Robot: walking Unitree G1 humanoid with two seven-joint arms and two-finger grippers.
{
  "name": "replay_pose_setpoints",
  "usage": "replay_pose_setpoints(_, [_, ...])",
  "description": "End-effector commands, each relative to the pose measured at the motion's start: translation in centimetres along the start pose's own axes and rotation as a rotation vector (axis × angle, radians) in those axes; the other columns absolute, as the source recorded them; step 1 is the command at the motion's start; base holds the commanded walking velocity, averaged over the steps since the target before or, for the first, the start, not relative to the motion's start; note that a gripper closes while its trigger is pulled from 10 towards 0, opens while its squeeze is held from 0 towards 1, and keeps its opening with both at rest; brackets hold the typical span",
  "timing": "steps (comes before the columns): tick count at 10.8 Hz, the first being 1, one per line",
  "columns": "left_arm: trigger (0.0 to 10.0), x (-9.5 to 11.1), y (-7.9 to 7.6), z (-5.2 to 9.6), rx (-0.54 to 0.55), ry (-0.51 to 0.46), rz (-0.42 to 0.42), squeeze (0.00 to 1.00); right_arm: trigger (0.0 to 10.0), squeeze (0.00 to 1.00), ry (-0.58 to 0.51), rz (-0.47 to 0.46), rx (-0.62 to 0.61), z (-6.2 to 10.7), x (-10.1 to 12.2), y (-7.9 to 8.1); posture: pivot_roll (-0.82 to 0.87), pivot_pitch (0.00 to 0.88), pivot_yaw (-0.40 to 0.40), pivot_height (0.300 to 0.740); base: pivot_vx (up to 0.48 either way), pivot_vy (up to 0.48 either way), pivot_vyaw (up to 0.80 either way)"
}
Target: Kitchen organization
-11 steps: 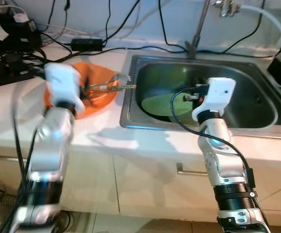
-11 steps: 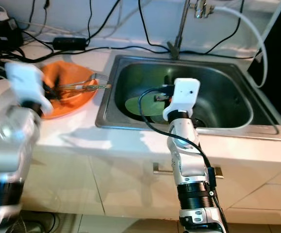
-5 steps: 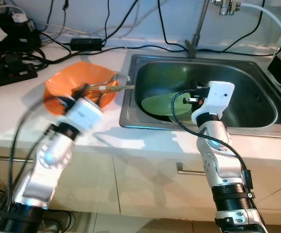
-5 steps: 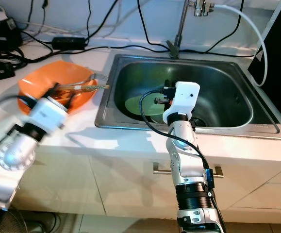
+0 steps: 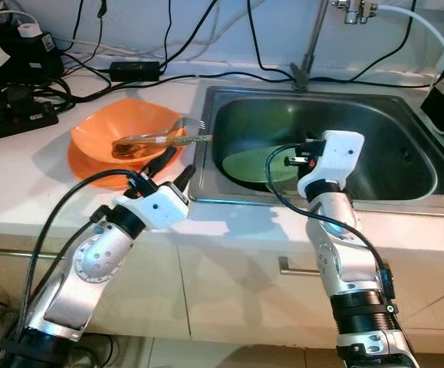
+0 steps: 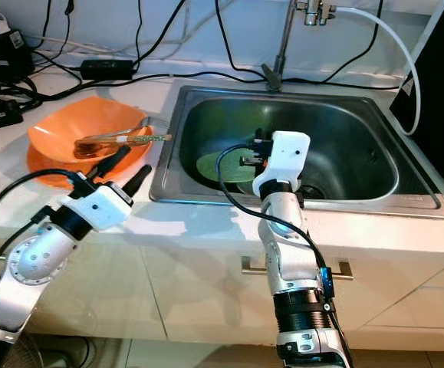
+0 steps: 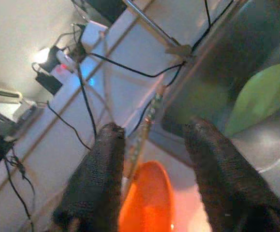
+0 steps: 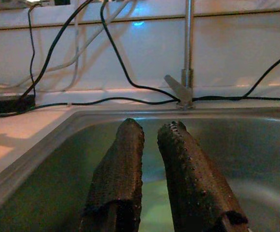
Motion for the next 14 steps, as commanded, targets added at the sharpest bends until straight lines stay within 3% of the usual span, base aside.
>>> replay_pose_setpoints(1, [10.0, -0.2, -0.2, -0.3, -0.015, 0.010, 0.000, 1.00, 10.0, 0.00, 0.005, -0.002, -0.006, 0.1, -0.2, -0.1, -0.04, 0.000, -0.015, 0.740, 0.000, 0.000, 0.00])
replay_pose_setpoints(2, [10.0, -0.5, -0.3, -0.5, -0.020, 0.022, -0.012, 1.00, 10.0, 0.00, 0.007, -0.002, -0.006, 0.2, -0.4, -0.1, -0.04, 0.000, -0.015, 0.740, 0.000, 0.000, 0.00])
replay_pose_setpoints(3, [10.0, -0.5, -0.2, -1.0, -0.020, 0.027, -0.024, 0.00, 10.0, 0.00, 0.006, -0.002, -0.004, 0.2, -0.4, 0.0, -0.04, 0.000, -0.013, 0.740, 0.000, 0.000, 0.00])
replay_pose_setpoints(9, [10.0, -0.3, 0.5, -4.8, 0.001, 0.027, -0.070, 0.00, 10.0, 0.00, -0.003, -0.003, -0.019, 0.1, -0.1, -0.1, -0.05, 0.000, 0.005, 0.740, 0.000, 0.000, 0.00])
replay_pose_setpoints(10, [7.8, -0.3, 0.6, -5.0, 0.003, 0.034, -0.081, 0.00, 10.0, 0.00, -0.004, -0.002, -0.022, 0.1, -0.1, -0.2, -0.05, 0.002, 0.006, 0.740, 0.000, 0.000, 0.00])
replay_pose_setpoints(11, [3.2, -0.6, 0.9, -5.2, 0.017, 0.051, -0.088, 0.00, 10.0, 0.00, -0.004, -0.001, -0.025, 0.1, -0.1, -0.3, -0.06, 0.005, 0.006, 0.740, 0.000, 0.000, 0.00])
replay_pose_setpoints(12, [3.1, -0.8, 1.0, -5.1, 0.019, 0.060, -0.097, 0.00, 10.0, 0.00, -0.003, -0.002, -0.026, 0.1, -0.1, -0.3, -0.06, 0.005, 0.006, 0.740, 0.000, 0.000, 0.00])
replay_pose_setpoints(13, [3.8, -1.1, 1.2, -4.9, 0.028, 0.077, -0.102, 0.00, 10.0, 0.00, -0.002, -0.002, -0.025, 0.1, -0.1, -0.2, -0.05, 0.007, 0.005, 0.740, 0.000, 0.000, 0.00])
replay_pose_setpoints(14, [5.6, -1.3, 1.3, -4.7, 0.030, 0.085, -0.105, 0.00, 10.0, 0.00, -0.002, -0.004, -0.022, 0.1, -0.1, -0.1, -0.05, 0.009, 0.003, 0.740, 0.000, 0.000, 0.00])
Point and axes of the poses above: a point about 5 cm out from each wrist's last joint towards the gripper, its own z axis pointing back from the gripper into the wrist, its own x axis along the axis of the wrist's last joint, y = z × x, the point moved 3 cm from there along -z, pointing out of the wrist towards the gripper, and after that the axes turned 8 degrees about z, right-handed, at the moved point
